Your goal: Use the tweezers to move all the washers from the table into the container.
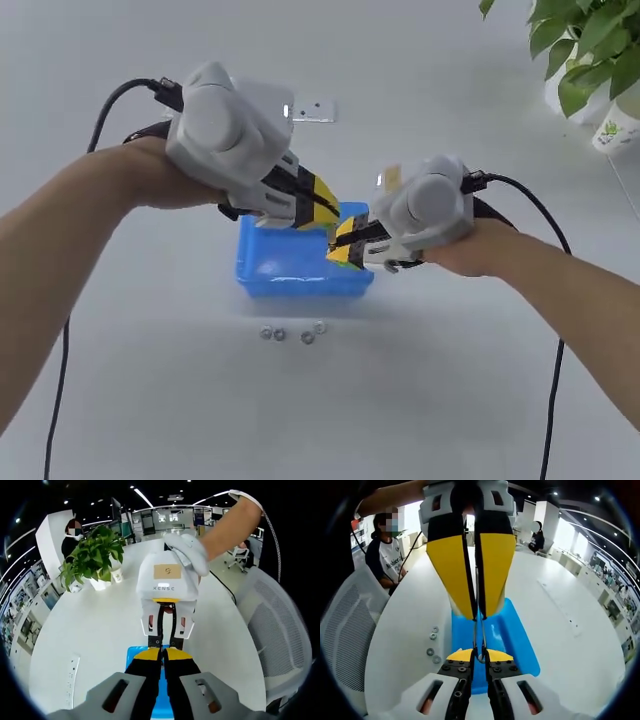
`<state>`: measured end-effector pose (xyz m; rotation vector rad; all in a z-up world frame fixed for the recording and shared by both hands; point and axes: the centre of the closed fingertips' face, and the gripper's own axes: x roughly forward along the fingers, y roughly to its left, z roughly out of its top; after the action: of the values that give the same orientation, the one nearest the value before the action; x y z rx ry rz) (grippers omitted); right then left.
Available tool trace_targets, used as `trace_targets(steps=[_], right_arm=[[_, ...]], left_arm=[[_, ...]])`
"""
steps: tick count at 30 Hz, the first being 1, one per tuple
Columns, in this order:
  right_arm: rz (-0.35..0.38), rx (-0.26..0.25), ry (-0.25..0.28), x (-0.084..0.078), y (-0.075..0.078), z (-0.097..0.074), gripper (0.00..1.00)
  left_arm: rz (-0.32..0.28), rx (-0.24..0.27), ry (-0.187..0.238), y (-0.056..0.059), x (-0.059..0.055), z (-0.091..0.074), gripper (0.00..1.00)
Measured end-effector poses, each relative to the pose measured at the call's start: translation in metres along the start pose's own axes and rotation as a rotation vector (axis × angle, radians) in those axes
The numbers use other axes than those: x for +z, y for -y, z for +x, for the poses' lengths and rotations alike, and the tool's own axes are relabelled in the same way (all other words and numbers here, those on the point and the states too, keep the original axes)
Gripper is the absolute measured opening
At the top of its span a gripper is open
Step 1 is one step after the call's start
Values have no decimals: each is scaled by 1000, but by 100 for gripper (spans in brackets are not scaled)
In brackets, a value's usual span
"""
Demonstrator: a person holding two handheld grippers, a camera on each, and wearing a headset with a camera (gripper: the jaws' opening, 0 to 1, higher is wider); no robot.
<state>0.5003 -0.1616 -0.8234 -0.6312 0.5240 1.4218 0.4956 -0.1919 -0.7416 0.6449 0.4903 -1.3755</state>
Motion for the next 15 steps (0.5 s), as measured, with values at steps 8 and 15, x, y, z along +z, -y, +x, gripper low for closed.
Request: trace_targets(steps=[8,15], right_arm=[[16,14,-19,-11,6,7,10],[23,30,-27,-18,10,14,10]], left_arm=[[-10,-11,-6,-9,-10,13,5],[-21,-19,-8,-13,-17,20,5]])
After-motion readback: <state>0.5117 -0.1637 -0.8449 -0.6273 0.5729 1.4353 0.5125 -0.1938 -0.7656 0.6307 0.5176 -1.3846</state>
